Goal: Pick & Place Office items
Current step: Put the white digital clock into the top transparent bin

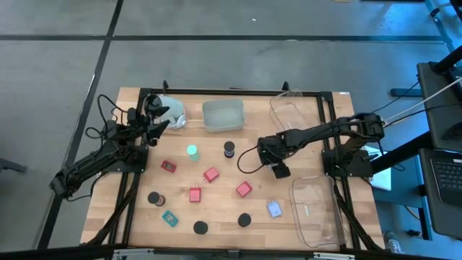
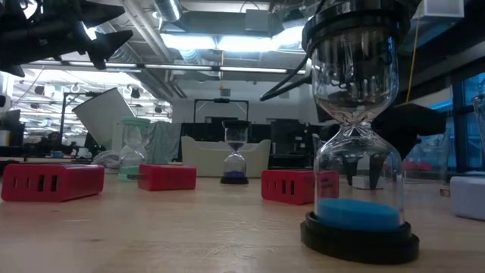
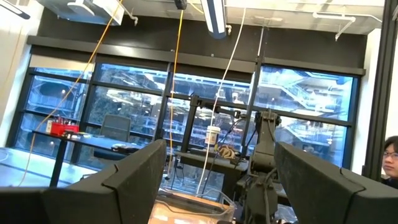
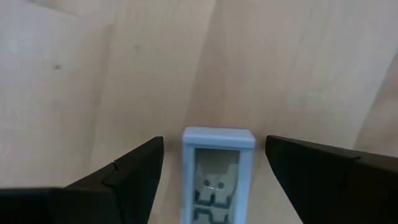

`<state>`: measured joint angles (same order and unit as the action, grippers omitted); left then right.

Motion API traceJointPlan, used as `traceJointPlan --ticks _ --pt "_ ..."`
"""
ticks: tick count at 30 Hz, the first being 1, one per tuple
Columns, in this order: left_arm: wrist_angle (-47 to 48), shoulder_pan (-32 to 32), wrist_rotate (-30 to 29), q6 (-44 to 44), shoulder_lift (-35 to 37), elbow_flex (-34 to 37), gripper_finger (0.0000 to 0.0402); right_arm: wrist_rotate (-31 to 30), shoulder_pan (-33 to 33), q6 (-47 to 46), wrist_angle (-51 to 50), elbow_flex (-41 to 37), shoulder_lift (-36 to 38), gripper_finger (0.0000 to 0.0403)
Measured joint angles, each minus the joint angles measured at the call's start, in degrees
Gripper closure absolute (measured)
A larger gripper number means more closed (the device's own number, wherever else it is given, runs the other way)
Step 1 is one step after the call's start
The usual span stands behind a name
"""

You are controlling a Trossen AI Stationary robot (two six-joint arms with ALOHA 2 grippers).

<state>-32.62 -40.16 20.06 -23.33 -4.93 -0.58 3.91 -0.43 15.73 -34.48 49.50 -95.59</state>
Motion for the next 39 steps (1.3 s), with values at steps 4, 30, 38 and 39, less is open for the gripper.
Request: traceJointPlan --ticks 4,30,38,39 --pt "0.00 0.00 -0.01 -0.02 0.00 0.00 0.0105 -0.32 0.00 0.03 -0.05 0.00 -0.02 0.0137" --pt "-0.04 0.00 -0.03 -3.08 0.00 0.00 0.0105 -2.20 -0.21 -2.70 -0.14 3.84 11.62 0.0250" --pt "0.00 0.00 -2.51 -3.08 0.00 0.00 0.0105 -16.06 -6.53 -14.22 -2.77 8.26 21.57 0.0245" --pt "0.05 0.00 -2.59 -3.08 0.00 0.00 0.0105 -17.29 -8.38 -16.99 -4.53 8.26 22.60 0.0244"
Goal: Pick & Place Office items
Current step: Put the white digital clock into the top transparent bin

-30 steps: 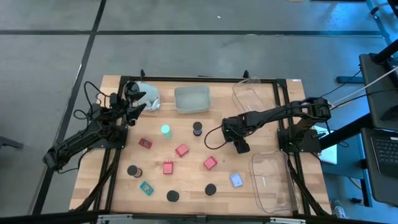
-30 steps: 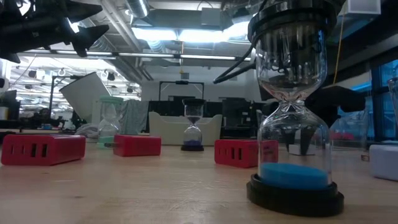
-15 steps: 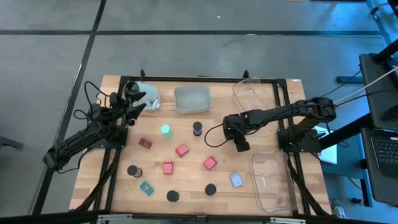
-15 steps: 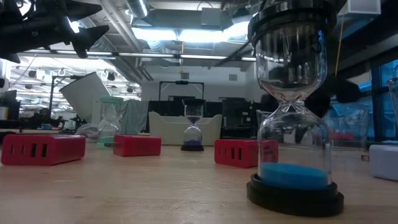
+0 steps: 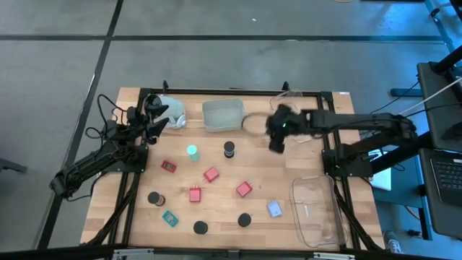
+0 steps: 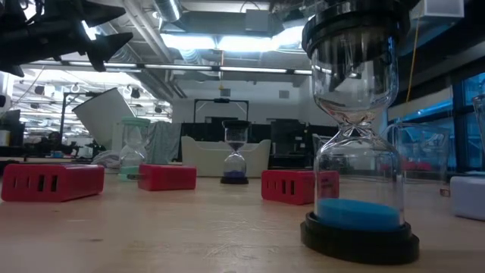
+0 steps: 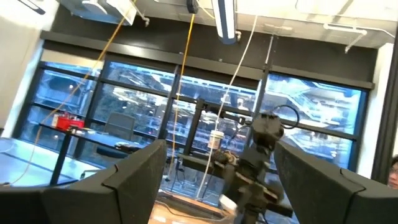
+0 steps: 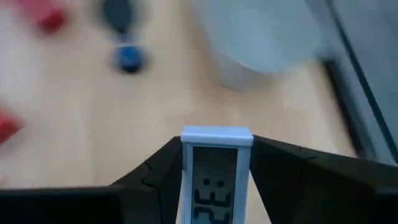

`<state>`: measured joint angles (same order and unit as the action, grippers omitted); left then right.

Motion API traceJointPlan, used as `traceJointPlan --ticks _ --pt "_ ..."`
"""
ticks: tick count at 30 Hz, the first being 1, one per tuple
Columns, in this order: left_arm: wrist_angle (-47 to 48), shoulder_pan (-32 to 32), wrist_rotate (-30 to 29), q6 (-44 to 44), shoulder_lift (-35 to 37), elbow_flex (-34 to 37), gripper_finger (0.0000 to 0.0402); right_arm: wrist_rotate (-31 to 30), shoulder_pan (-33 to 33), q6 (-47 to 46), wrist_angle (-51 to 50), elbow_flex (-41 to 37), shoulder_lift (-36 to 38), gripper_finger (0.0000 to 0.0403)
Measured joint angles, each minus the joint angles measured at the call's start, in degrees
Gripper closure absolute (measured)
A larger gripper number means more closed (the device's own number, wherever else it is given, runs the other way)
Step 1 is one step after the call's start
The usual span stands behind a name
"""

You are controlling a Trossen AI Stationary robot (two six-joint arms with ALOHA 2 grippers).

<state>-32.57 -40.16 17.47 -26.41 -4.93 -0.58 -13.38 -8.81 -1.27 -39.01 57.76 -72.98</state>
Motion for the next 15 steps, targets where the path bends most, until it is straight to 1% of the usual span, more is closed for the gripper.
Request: traceJointPlan --ticks 3,6,8,15 --pt "0.30 0.00 0.11 -0.92 0.00 0.00 0.0105 -2.86 -5.46 -7.03 -6.42 -0.12 1.60 0.0243" --pt "1.37 0.00 0.11 -1.42 0.00 -0.01 0.0105 -5.61 -10.27 -10.57 -9.15 -1.43 1.87 0.0242" --pt "2.06 0.00 0.09 -1.42 0.00 -0.02 0.0105 -7.03 -13.38 -12.01 -8.73 -2.74 1.43 0.0242" --pt "6.19 0.00 0.11 -4.66 0.00 -0.02 0.0105 -6.62 -23.31 -13.32 -6.34 -6.94 -0.99 0.0241"
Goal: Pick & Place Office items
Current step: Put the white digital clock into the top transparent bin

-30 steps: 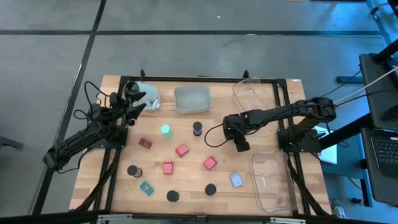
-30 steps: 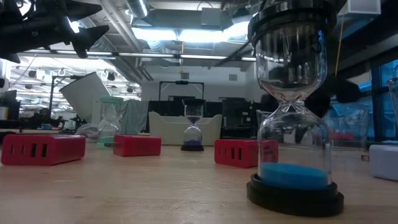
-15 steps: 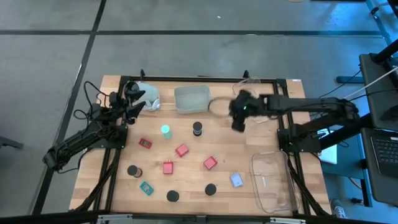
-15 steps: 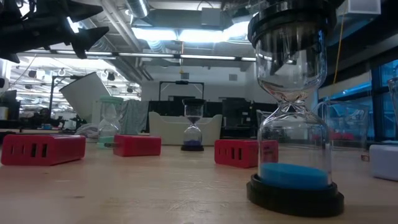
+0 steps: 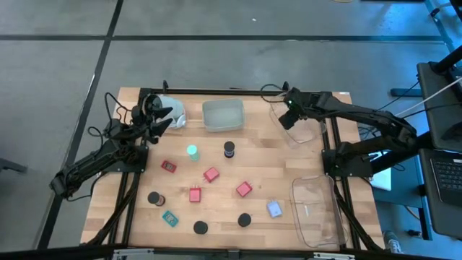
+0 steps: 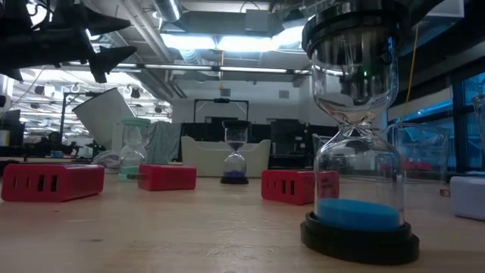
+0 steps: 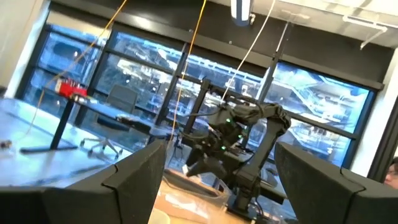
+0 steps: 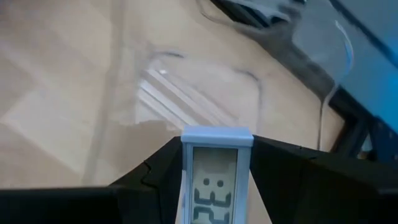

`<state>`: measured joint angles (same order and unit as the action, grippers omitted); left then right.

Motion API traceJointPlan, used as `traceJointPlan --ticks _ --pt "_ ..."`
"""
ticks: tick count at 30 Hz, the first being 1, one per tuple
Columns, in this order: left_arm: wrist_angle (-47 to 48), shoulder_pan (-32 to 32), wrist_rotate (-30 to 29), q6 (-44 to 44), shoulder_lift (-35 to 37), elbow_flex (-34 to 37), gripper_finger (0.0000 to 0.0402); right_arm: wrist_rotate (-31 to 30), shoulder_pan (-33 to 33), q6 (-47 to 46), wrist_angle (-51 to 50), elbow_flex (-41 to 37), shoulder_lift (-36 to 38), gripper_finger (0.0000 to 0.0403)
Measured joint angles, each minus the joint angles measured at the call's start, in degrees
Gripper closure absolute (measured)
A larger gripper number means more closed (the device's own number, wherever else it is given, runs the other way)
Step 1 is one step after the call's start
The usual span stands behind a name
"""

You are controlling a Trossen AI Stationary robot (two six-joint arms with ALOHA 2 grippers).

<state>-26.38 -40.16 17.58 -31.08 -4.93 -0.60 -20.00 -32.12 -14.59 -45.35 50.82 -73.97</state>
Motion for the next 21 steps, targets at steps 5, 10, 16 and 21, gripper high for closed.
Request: traceJointPlan --ticks 5,10,16,21 --pt "0.90 0.00 0.39 -1.28 0.00 0.00 0.0105 3.44 -4.36 -0.01 1.22 -1.07 -2.50 0.0241" --pt "0.93 0.00 0.45 -1.26 0.00 0.00 0.0105 8.20 -5.83 0.04 1.26 -1.35 -5.47 0.0241" --pt "0.93 0.00 0.46 -1.28 0.00 0.00 0.0105 9.52 -5.83 0.04 2.04 -1.35 -8.72 0.0241" --pt "0.93 0.00 0.48 -1.44 0.00 0.00 0.0105 9.51 -5.82 -0.20 3.10 -1.37 -11.65 0.0240"
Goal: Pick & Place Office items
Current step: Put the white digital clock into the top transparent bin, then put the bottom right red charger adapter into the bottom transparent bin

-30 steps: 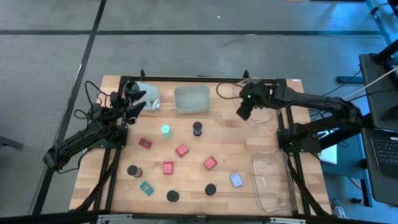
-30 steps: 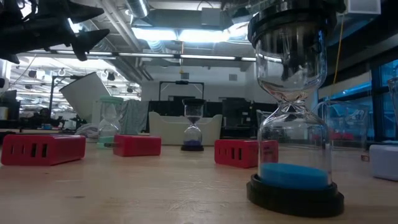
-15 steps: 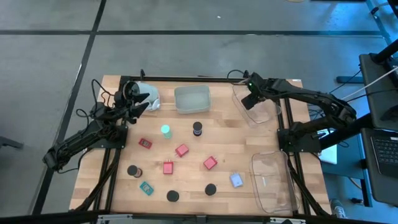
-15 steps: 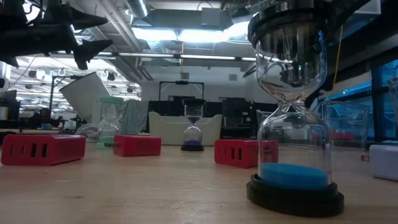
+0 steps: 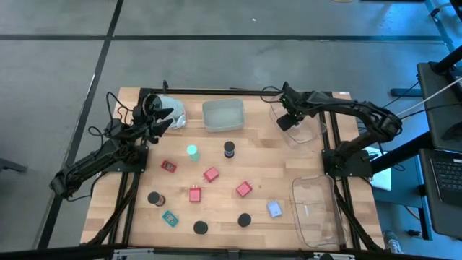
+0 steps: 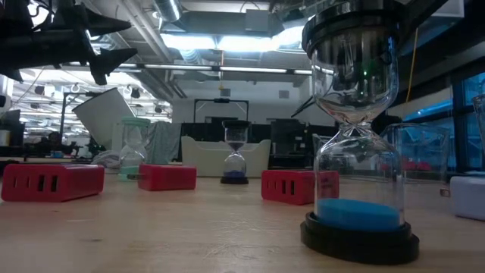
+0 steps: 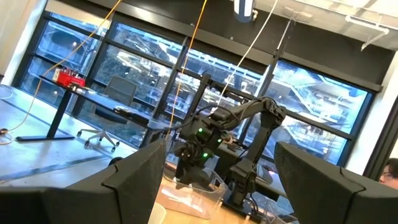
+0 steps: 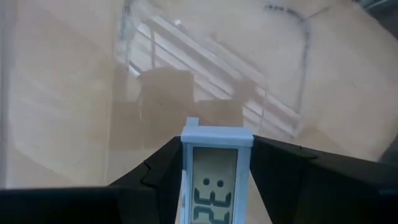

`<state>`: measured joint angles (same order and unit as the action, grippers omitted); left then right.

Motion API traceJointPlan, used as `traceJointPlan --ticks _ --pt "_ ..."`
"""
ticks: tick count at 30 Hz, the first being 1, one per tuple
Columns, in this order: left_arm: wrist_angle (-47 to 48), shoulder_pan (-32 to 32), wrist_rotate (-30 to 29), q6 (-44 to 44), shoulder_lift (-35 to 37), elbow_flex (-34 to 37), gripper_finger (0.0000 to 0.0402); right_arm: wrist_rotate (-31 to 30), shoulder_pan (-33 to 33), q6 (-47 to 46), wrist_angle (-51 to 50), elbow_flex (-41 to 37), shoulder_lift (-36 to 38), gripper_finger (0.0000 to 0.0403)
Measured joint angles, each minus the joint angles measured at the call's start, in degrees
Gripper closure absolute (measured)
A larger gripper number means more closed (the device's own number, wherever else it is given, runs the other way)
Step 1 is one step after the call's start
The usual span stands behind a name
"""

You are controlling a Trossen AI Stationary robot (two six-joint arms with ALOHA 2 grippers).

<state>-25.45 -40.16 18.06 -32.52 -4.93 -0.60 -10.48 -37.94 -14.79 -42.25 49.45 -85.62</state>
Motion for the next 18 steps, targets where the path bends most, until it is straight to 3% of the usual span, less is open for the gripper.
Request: traceJointPlan --ticks 6,14,18 --pt "0.00 0.00 0.00 -0.77 0.00 0.00 0.0105 -0.44 -0.02 -0.03 0.49 0.00 -0.79 0.0234" --pt "0.00 0.00 0.00 -0.84 0.00 0.00 0.0105 -0.64 -0.02 0.22 0.47 0.00 -0.79 0.0163" --pt "0.00 0.00 0.00 -1.33 0.00 0.00 0.0105 -0.65 -0.02 1.66 0.24 0.18 -0.59 0.0151"
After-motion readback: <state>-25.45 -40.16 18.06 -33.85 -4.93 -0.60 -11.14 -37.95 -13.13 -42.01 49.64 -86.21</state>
